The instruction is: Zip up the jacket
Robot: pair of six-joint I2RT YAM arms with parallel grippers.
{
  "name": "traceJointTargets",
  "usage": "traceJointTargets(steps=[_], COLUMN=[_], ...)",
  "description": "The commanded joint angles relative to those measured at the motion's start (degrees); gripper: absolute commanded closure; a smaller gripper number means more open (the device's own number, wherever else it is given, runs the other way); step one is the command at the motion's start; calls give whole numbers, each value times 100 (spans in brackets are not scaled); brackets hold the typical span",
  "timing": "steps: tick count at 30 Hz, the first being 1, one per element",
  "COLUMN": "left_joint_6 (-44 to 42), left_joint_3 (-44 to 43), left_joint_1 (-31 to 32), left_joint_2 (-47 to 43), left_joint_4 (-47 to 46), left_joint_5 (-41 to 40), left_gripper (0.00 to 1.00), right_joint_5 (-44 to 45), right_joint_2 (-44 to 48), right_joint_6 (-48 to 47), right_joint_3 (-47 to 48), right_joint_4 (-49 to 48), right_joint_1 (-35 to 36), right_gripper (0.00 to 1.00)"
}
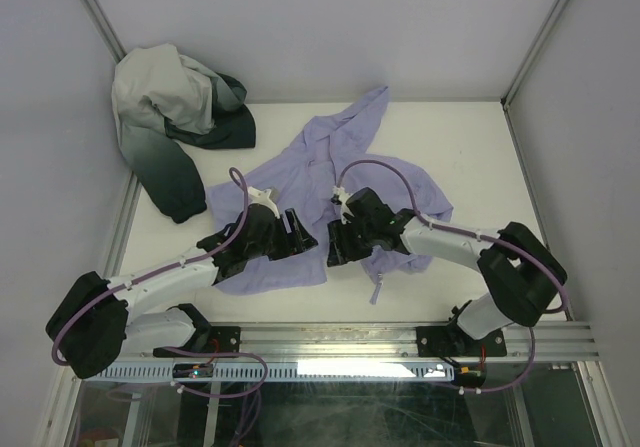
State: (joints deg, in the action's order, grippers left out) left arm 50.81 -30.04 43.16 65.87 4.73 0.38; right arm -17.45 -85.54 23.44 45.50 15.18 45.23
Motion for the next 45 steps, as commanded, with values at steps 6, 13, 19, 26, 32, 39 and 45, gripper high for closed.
traceJointTargets(steps=[6, 13, 19, 26, 32, 39, 45], left_joint_6=[79, 272, 304, 328, 361, 381, 390], left_joint_3=[13, -100, -175, -264, -299, -346, -405], left_joint_1=[76, 233, 359, 489, 577, 636, 722], left_joint_2=[-276, -116, 88, 292, 312, 448, 605], left_joint_4=[-172, -239, -361, -427, -429, -473, -519], left_joint_5=[-1, 5, 22, 44, -17, -6, 2], left_gripper=[34, 34, 34, 34, 34, 34, 34], right_joint_5=[726, 2083, 2382, 2132, 1319, 597, 425], right_joint_2=[258, 710, 883, 619, 663, 734, 433], right_joint_6=[-25, 34, 363, 456, 421, 464, 535], right_joint_3=[689, 573, 138, -149, -186, -266, -256], right_joint_4=[620, 1728, 1793, 1352, 946, 503, 203], right_joint_1=[337, 320, 319, 319, 374, 420, 530], right_gripper=[49, 43, 40, 40, 44, 55, 61])
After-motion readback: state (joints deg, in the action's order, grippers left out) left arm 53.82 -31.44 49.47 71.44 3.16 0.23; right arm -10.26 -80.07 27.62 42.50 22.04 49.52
